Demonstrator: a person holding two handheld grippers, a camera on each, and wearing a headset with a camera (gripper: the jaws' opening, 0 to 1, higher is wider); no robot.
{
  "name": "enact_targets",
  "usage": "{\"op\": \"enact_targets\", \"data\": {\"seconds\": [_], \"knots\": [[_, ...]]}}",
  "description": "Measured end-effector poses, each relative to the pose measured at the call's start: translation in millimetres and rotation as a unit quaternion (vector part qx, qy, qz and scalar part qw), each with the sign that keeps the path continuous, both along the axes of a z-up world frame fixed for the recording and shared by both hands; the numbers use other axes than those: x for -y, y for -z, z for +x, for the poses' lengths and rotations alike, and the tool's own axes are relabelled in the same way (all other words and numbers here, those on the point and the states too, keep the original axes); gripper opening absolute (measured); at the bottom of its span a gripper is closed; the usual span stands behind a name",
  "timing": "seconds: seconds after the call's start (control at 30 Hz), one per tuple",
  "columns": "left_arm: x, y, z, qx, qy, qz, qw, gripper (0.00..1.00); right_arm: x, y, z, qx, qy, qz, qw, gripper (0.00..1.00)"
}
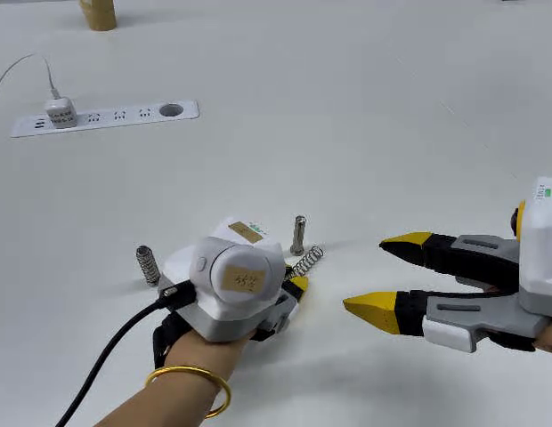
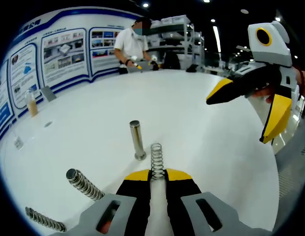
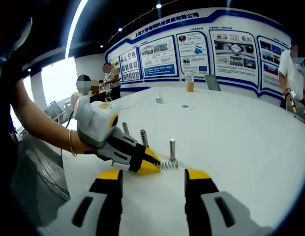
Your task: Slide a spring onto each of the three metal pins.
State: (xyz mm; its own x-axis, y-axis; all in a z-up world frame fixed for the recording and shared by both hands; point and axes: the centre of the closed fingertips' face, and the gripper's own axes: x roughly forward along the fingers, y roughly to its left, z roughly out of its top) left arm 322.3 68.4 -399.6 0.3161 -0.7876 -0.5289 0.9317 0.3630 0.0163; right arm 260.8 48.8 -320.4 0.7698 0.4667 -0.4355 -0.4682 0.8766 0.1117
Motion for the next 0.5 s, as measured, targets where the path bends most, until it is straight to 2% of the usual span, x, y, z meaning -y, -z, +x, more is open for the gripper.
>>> {"op": "enact_targets", "data": {"seconds": [0.27,0.4,0.5], "knots": [[-7.0,-4.0,-5.8,0.007,0.007,0.001,0.9999,0.1,4.7,-5.0,3.9,0.0,0.017,0.015,0.9997,0.51],[-12.3,-17.1,-10.7,0.013,0.003,-0.016,0.9998,0.1,8.4,-8.4,6.6,-0.004,0.037,0.046,0.9982,0.5],[-15.8,-24.1,-13.0,0.014,0.0,-0.027,0.9995,0.1,7.8,-11.6,7.0,-0.002,0.039,0.056,0.9977,0.5]]}}
